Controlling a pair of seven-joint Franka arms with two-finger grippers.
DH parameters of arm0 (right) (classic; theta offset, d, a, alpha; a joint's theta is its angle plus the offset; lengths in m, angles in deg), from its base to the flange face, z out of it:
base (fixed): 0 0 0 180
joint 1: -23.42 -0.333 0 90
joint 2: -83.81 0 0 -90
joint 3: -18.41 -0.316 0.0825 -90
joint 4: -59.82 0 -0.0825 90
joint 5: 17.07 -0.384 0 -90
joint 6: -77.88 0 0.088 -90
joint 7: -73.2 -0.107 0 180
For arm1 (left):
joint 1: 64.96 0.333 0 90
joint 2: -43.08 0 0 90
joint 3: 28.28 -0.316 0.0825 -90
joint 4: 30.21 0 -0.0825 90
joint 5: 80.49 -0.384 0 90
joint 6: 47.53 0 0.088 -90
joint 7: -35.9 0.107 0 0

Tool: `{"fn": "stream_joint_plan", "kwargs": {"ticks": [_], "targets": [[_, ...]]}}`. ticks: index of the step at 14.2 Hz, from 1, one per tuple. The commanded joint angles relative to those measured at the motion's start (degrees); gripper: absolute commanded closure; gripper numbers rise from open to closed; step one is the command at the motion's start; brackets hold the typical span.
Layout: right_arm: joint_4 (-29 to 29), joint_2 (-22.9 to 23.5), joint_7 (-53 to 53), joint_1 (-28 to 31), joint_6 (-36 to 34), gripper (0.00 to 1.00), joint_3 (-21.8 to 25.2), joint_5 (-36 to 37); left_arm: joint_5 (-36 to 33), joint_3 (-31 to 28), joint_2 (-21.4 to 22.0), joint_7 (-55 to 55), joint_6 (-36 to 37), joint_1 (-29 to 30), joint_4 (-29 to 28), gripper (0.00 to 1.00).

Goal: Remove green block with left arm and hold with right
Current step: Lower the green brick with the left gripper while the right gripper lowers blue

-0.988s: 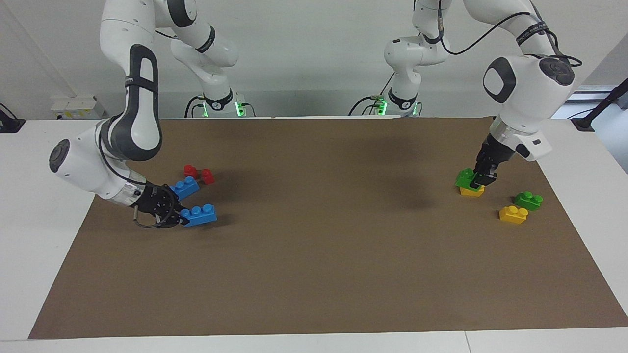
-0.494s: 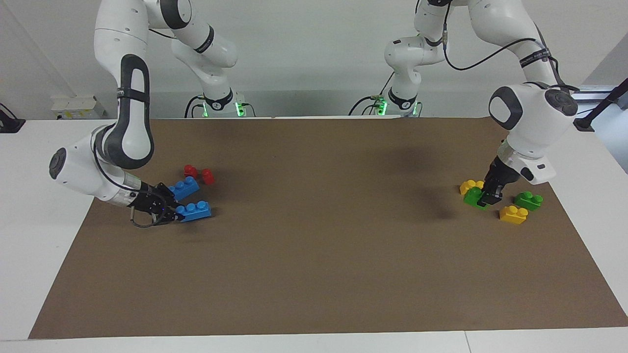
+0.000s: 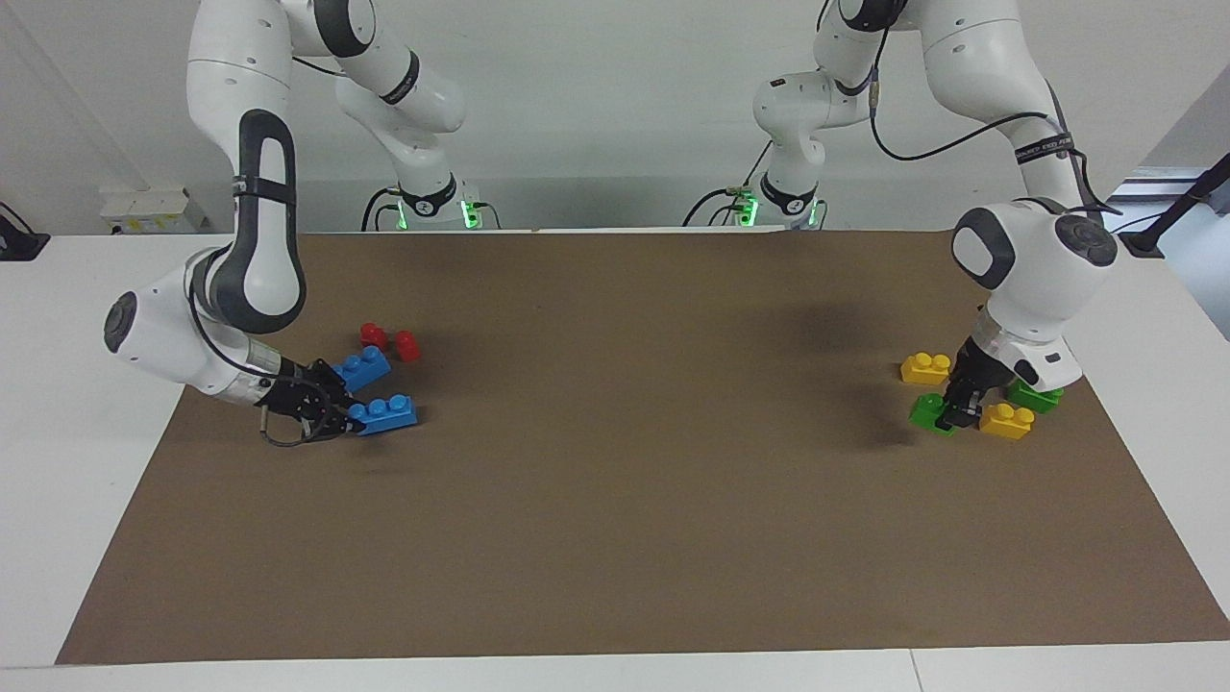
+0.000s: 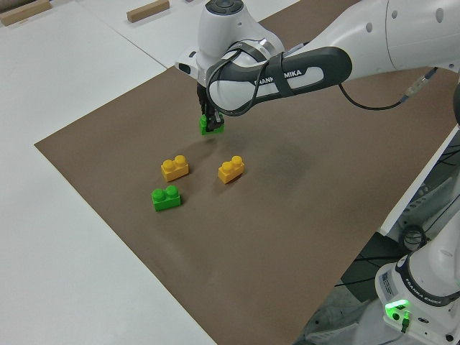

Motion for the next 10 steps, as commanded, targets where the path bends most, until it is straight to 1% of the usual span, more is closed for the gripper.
{"fn": "stream_joint_plan", "kwargs": {"ticks": [1, 3, 5, 7, 8, 9, 10], "targets": [[-1.5, -1.5, 1.4, 0.8, 1.1, 0.07, -0.7, -1.0, -1.5, 0.3, -2.9, 0.5, -1.5, 0.7, 1.9, 1.0], [-0.2, -2.1, 1.1, 0.5, 0.6, 0.01, -0.7, -0.9, -1.6, 0.2, -3.8, 0.4, -1.7, 0.6, 2.2, 1.0], [1.6, -4.0, 1.0, -0.4, -0.2, 0.0, -0.7, 0.1, -2.5, 0.2, -3.9, 0.4, -2.6, 0.6, 2.3, 1.0], [3.5, -7.5, 3.3, -1.8, -2.8, 0.0, -0.9, 4.1, -4.6, 0.3, -3.9, 0.4, -5.0, 0.5, 1.8, 1.0], [4.2, -9.3, 4.5, -2.8, -3.9, 0.0, -1.2, 5.4, -5.3, 0.3, -3.9, 0.5, -5.0, 0.4, 1.8, 0.9], [5.0, -11.1, 5.6, -4.1, -5.7, 0.0, -1.1, 6.3, -6.0, 0.2, -3.9, 0.4, -5.0, 0.0, 1.7, 0.01], [6.0, -12.9, 7.6, -5.0, -7.9, 0.0, -1.1, 8.9, -6.4, 0.3, -3.9, 0.5, -5.0, -0.1, 1.7, 0.0]]}}
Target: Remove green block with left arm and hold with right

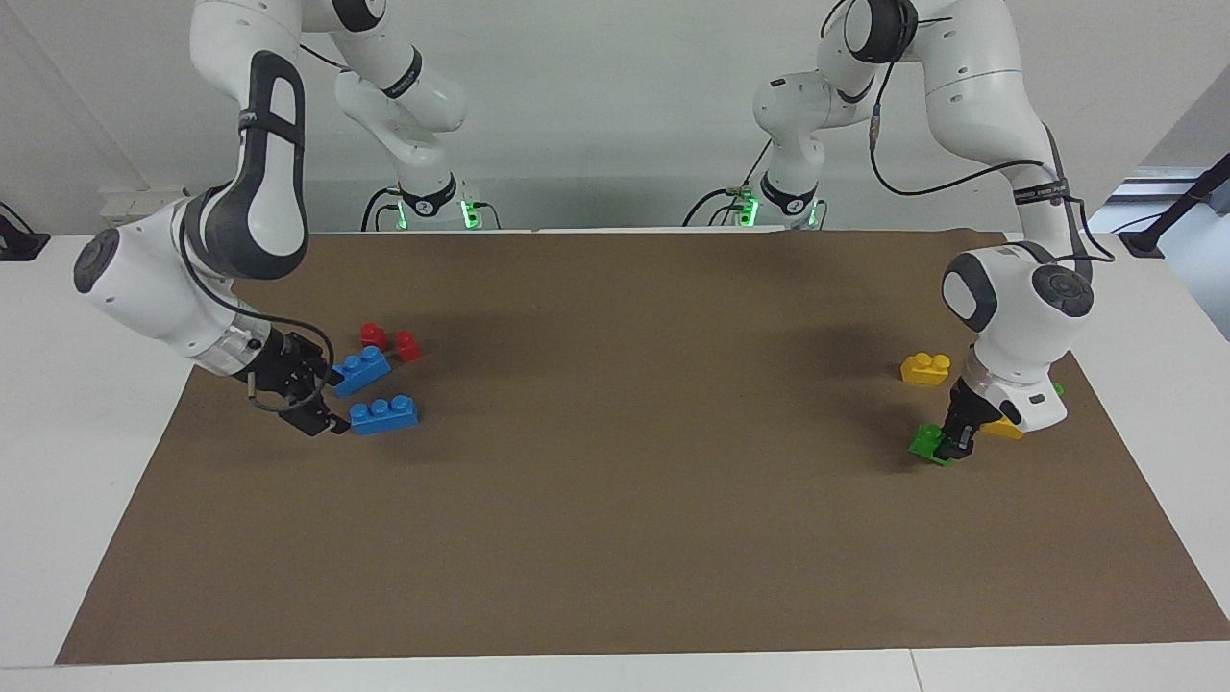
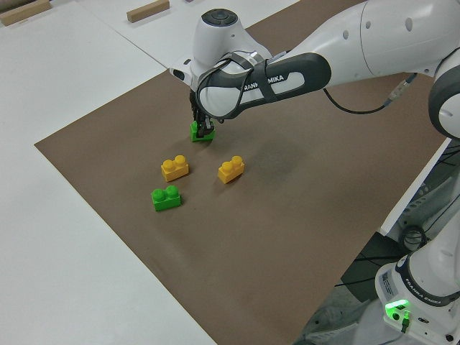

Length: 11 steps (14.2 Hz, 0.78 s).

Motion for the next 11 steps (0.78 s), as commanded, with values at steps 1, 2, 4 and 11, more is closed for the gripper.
{"fn": "stream_joint_plan", "kwargs": {"ticks": [1, 2, 4, 11], "targets": [[1.4, -6.0, 7.2, -2.0, -5.2, 0.0, -0.4, 6.7, -1.8, 0.2, -0.6, 0.5, -1.2, -0.1, 0.4, 0.0], [1.9, -8.1, 12.2, -2.5, -6.6, 0.0, -0.5, 9.2, -1.8, 0.2, -0.6, 0.8, -1.2, 0.0, 0.6, 0.0], [3.7, -11.5, 23.2, -3.7, -11.0, 0.0, -0.6, 13.3, -2.5, 0.2, -0.3, 2.0, -1.1, -0.1, 0.7, 0.0], [8.7, -13.8, 39.9, -3.8, -17.7, 0.0, -0.8, 17.4, -3.3, 0.7, 9.1, 14.8, 8.2, -0.4, 1.2, 0.0]]}}
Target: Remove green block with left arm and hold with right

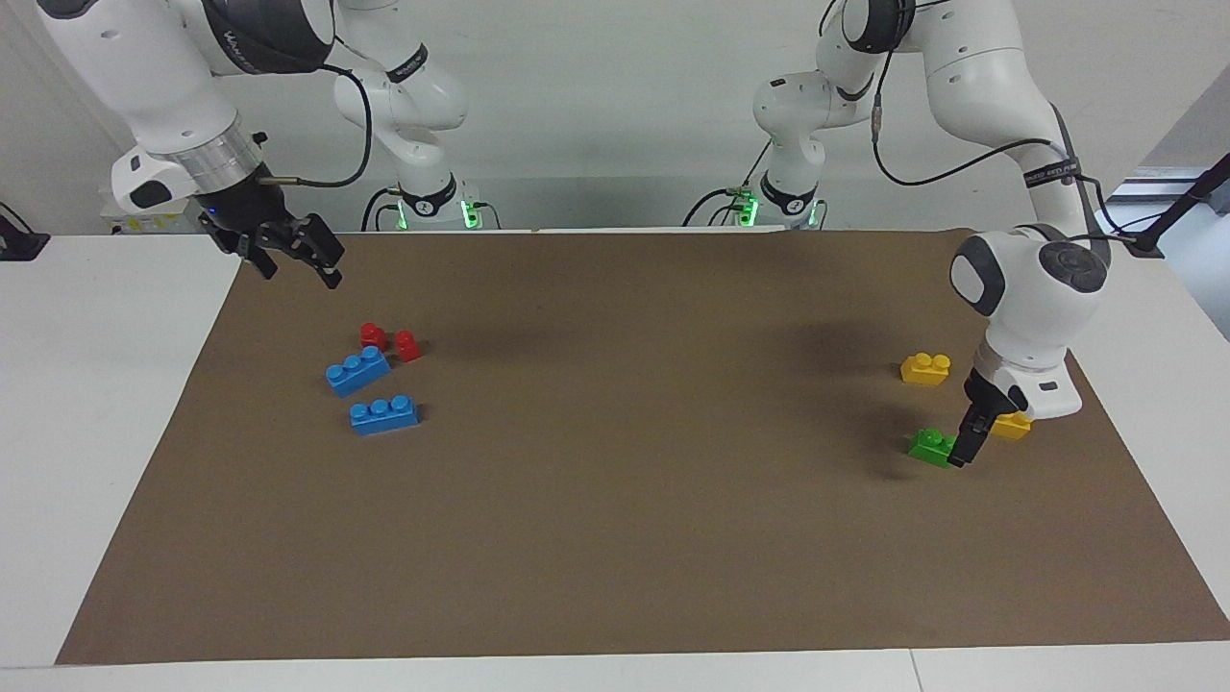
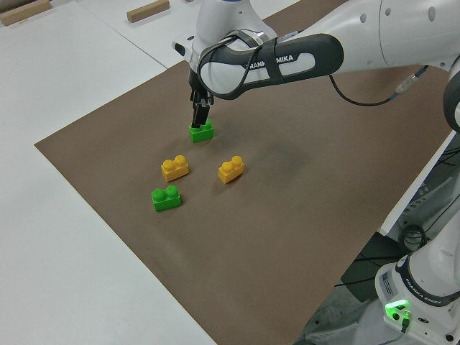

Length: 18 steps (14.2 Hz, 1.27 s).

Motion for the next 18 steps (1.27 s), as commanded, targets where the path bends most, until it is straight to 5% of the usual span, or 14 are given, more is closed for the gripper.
{"fn": "stream_joint_plan", "kwargs": {"ticks": [1, 10, 18], "targets": [[0.9, 0.5, 1.9, -0.2, -0.3, 0.0, -0.4, 1.6, -0.9, 0.3, 6.3, 8.0, 6.9, -0.3, -0.5, 0.0], [-0.1, 0.1, 11.4, -0.1, 2.7, 0.0, -0.3, 4.5, 0.8, 2.2, 23.0, 33.9, 32.1, -1.3, 0.8, 0.0], [-0.8, -0.6, 11.5, -0.3, -0.6, 0.0, -0.4, 4.7, 3.3, 2.0, 27.0, 38.0, 37.6, -2.7, 0.2, 0.0]]}}
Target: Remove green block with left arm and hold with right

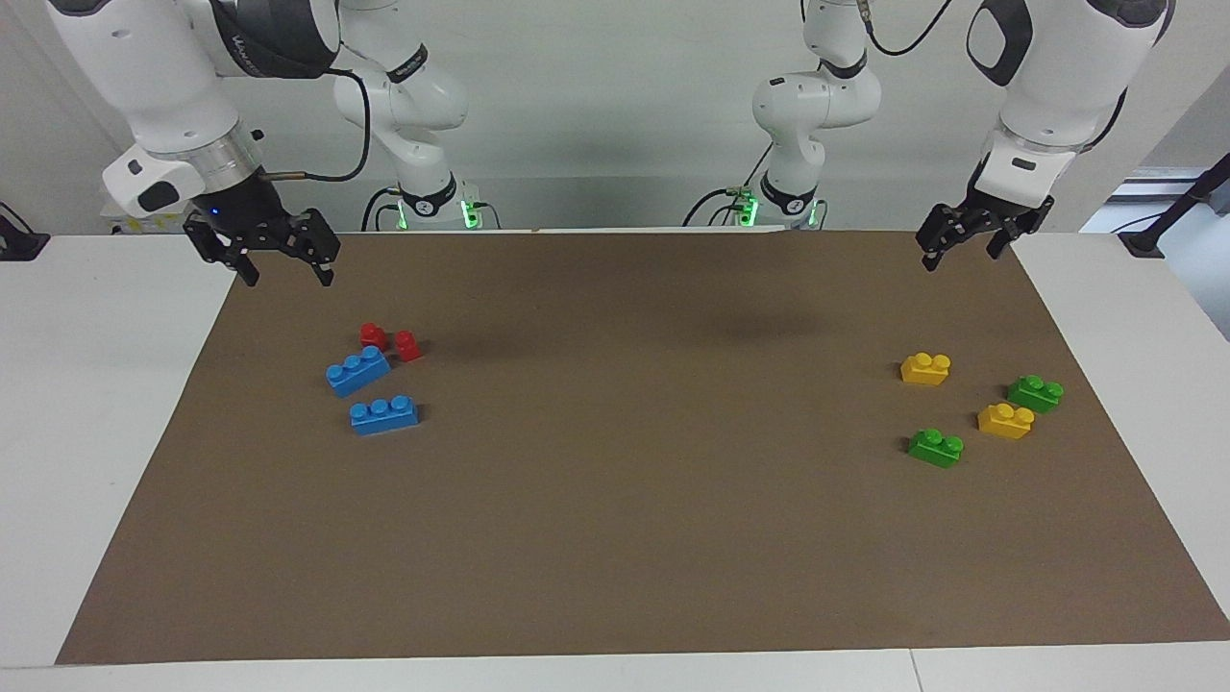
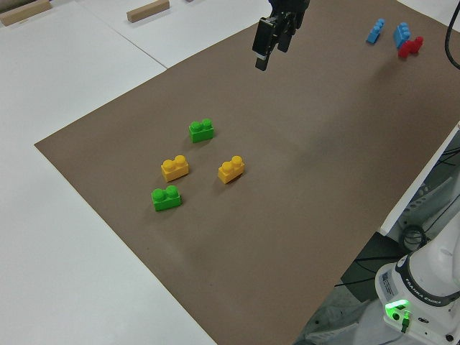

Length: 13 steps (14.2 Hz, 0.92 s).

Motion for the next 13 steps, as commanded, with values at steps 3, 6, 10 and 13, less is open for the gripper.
{"fn": "stream_joint_plan", "kwargs": {"ticks": [3, 6, 10, 13], "targets": [[-0.6, -0.8, 1.5, 0.3, -1.2, 0.0, -0.2, 1.2, 4.4, -0.7, 1.4, 1.4, 0.5, -0.3, -0.9, 0.0], [-0.6, -0.8, 1.6, 0.1, -1.7, 0.0, -0.2, 1.8, 4.4, -0.7, 1.4, 2.0, 0.5, -0.4, -1.0, 0.0], [-0.6, -0.8, 1.7, 0.0, -1.9, 0.0, -0.2, 2.6, 4.4, -0.8, 1.5, 5.5, 0.8, -0.3, -1.0, 0.0], [-0.6, -0.8, 1.7, 0.0, -1.9, 0.0, -0.3, 2.6, 4.5, -0.8, 1.5, 5.4, 0.8, -0.3, -1.0, 0.0]]}}
